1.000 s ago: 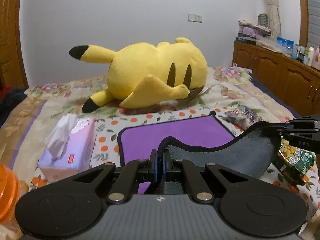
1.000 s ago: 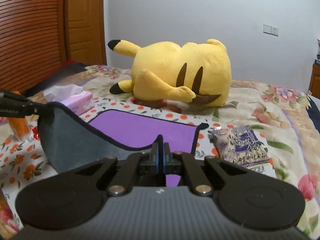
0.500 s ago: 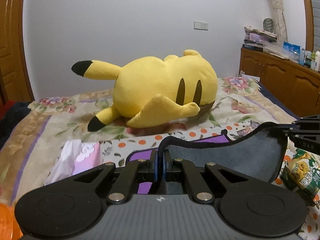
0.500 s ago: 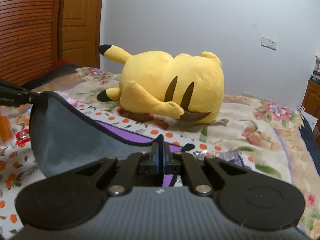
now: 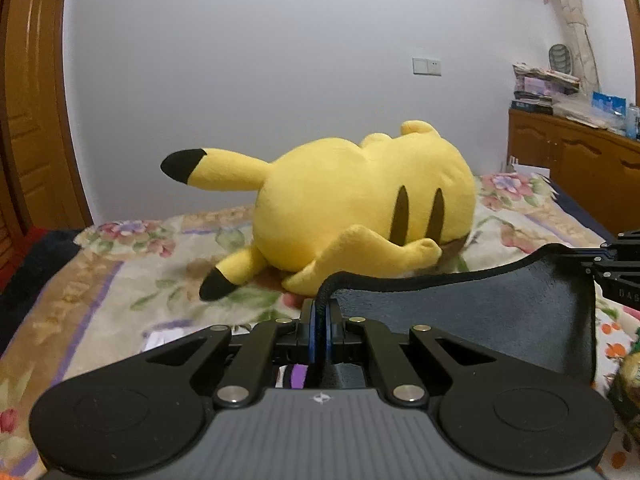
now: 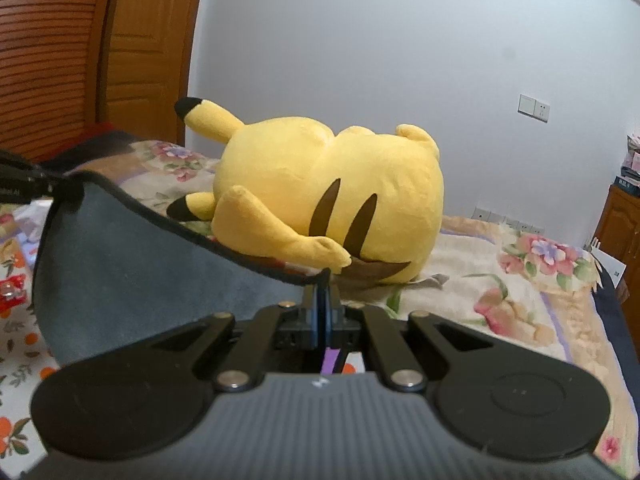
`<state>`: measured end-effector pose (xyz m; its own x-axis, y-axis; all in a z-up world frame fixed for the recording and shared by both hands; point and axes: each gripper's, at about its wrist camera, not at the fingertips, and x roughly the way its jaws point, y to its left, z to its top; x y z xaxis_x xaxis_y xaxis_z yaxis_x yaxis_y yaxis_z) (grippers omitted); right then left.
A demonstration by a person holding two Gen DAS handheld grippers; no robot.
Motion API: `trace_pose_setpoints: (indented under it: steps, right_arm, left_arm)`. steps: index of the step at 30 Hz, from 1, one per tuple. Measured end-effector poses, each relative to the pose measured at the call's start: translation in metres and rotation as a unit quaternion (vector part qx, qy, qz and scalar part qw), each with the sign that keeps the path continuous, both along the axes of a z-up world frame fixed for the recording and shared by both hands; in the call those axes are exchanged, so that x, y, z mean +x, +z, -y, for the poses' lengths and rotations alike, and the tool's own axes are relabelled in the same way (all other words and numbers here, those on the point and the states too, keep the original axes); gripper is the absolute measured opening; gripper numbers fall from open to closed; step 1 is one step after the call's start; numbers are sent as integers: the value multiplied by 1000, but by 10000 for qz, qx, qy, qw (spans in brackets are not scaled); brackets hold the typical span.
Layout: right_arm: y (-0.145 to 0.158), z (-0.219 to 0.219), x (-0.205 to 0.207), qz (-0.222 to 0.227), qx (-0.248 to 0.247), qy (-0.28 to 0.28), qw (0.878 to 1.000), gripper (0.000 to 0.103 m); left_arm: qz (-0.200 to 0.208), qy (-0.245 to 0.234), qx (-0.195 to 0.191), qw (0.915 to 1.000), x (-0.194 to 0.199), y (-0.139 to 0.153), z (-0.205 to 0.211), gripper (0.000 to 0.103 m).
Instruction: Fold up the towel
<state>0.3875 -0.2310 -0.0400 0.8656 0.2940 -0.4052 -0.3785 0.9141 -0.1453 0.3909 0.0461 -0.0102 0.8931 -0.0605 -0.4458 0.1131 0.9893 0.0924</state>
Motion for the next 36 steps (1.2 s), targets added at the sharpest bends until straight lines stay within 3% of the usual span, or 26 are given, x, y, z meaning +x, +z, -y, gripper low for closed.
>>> trace_pose_setpoints:
  steps: [14,25,33,36]
  right_arm:
    - [-19,-24,36,-56,-560,-155,9983,4]
    - [-55,-41,63,-446,-1034,-347,9930,4]
    - [-72,-43,69,-737,-1078,-514,9901,5]
    - [-70,-42,69,-747,-980,-607,9905,14]
  left_arm:
    - [-120,395,-56,9991,41,-30,-2,5]
    - [-399,505,91,9979,71,-66,1,6]
    - [-650,542,254,9961,79,-87,0,8]
    - [-696,561,215,9958,78,-92,-2,16]
